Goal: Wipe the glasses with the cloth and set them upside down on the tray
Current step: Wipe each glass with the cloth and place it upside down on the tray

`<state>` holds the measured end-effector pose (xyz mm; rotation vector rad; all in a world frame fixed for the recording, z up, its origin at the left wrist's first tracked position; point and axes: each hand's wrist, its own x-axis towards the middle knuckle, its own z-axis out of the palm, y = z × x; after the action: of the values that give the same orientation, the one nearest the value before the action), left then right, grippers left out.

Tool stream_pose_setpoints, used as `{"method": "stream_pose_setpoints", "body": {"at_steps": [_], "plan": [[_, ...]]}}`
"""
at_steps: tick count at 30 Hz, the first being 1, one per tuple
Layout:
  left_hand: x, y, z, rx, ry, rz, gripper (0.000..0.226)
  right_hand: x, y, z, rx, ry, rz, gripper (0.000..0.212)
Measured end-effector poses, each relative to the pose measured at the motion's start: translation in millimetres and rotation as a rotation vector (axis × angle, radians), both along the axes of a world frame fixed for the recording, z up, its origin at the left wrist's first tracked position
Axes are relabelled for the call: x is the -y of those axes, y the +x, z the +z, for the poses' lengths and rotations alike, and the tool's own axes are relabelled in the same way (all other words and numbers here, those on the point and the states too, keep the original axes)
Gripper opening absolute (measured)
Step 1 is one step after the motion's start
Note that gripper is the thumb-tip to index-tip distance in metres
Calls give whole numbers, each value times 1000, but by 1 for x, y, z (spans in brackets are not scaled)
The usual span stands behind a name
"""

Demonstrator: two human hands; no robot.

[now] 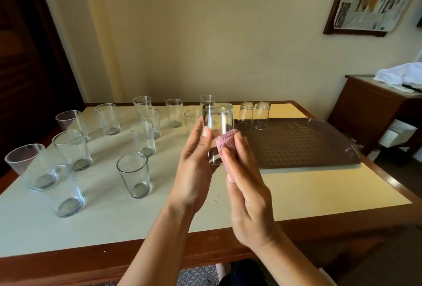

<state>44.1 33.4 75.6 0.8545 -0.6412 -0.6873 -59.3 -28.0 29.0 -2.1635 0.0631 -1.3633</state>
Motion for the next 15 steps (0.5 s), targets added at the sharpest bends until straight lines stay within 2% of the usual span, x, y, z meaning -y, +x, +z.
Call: {"method": "stream_pose_setpoints", "body": {"at_steps": [3,7,12,15], "plan": [[-2,2,-6,65,22,-118,47,9,1,7,31,0,2,42],[0,-4,-7,30,-23,-123,53,21,8,38,68,-23,-45,41],[4,3,-1,-71,-45,-90,56,4,0,12,14,-13,-21,45],[-1,-2,-2,-13,-31,-180,51,11,1,23,82,-53,-40,47]]}}
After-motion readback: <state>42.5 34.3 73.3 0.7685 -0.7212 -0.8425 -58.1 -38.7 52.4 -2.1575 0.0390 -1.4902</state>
